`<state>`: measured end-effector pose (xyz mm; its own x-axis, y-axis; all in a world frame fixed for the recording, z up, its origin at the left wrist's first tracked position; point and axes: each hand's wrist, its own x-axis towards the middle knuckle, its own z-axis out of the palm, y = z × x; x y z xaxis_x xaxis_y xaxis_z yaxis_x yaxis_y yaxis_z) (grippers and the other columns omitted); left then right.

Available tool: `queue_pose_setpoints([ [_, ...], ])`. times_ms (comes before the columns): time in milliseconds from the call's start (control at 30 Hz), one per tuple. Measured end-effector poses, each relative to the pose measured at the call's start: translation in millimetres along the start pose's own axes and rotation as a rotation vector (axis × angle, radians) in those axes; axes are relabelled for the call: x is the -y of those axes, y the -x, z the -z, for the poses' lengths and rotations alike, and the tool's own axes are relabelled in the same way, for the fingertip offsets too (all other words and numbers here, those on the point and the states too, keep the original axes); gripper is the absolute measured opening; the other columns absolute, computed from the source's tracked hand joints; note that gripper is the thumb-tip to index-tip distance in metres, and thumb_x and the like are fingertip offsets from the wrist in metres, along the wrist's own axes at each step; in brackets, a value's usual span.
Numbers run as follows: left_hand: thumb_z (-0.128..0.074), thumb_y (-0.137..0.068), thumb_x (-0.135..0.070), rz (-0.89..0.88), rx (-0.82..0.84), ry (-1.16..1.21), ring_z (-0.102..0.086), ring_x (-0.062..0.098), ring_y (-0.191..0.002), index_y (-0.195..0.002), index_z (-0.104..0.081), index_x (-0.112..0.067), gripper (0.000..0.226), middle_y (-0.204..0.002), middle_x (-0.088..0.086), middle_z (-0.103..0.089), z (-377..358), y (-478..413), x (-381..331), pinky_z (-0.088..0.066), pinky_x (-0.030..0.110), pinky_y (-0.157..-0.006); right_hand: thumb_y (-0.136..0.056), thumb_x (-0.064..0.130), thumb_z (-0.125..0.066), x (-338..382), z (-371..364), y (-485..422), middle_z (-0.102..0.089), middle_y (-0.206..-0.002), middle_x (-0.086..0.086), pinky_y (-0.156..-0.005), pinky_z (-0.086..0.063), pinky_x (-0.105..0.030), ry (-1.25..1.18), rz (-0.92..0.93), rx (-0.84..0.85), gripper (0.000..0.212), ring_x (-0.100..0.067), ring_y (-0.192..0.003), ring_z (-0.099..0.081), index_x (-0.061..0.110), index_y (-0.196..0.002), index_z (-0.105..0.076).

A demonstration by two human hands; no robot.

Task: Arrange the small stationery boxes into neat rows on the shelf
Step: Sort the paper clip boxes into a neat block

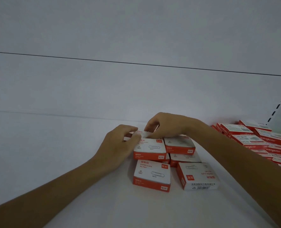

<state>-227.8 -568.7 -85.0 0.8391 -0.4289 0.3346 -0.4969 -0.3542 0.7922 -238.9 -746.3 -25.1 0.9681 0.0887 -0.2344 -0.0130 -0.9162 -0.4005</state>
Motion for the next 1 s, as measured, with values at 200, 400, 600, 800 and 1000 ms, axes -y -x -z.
queue_pose_setpoints([
  [200,-0.046,-0.089,-0.038,0.067,0.007,-0.076,-0.055,0.005,-0.090,-0.113,-0.055,-0.019,0.032,-0.104,-0.008,-0.058,-1,0,-1,-0.045,0.018,-0.072,-0.077,0.044,-0.066,-3,-5,-2,-0.059,-0.098,0.015,-0.082,-0.051,-0.028,0.083,0.091,-0.147,0.028,-0.007,-0.091,-0.060,0.032,-0.101,-0.058],
  [400,-0.049,-0.089,-0.036,0.115,0.033,0.039,-0.054,-0.006,-0.083,-0.119,-0.053,-0.022,0.033,-0.093,-0.023,-0.053,0,1,-1,-0.042,0.003,-0.058,-0.079,0.044,-0.065,-14,-1,-1,-0.048,-0.104,0.014,-0.090,-0.045,-0.031,0.162,0.006,-0.055,0.046,-0.010,-0.095,-0.053,0.029,-0.121,-0.054],
  [600,-0.048,-0.090,-0.030,0.075,0.042,0.241,-0.051,-0.008,-0.095,-0.111,-0.048,-0.044,0.025,-0.104,-0.031,-0.049,7,6,-6,-0.044,0.004,-0.063,-0.075,0.028,-0.072,-18,-7,-1,-0.052,-0.108,0.005,-0.073,-0.045,-0.011,0.007,0.233,-0.566,0.050,-0.007,-0.091,-0.052,0.026,-0.121,-0.054],
  [800,-0.053,-0.088,-0.026,-0.087,0.063,0.158,-0.037,-0.030,-0.092,-0.113,-0.024,-0.056,0.048,-0.106,-0.041,-0.030,7,6,-12,-0.038,-0.005,-0.060,-0.074,0.017,-0.073,-10,-1,4,-0.049,-0.113,-0.001,-0.065,-0.047,-0.008,0.089,0.446,-0.877,0.052,-0.005,-0.095,-0.045,0.015,-0.123,-0.054],
  [1000,-0.049,-0.086,-0.043,-0.154,0.047,-0.035,-0.025,-0.032,-0.097,-0.105,-0.012,-0.066,0.048,-0.103,-0.051,-0.018,5,3,-11,-0.033,-0.001,-0.068,-0.074,0.026,-0.075,-13,4,6,-0.055,-0.116,0.001,-0.071,-0.045,-0.014,0.117,0.451,-0.901,0.053,-0.002,-0.091,-0.047,0.017,-0.122,-0.054],
])
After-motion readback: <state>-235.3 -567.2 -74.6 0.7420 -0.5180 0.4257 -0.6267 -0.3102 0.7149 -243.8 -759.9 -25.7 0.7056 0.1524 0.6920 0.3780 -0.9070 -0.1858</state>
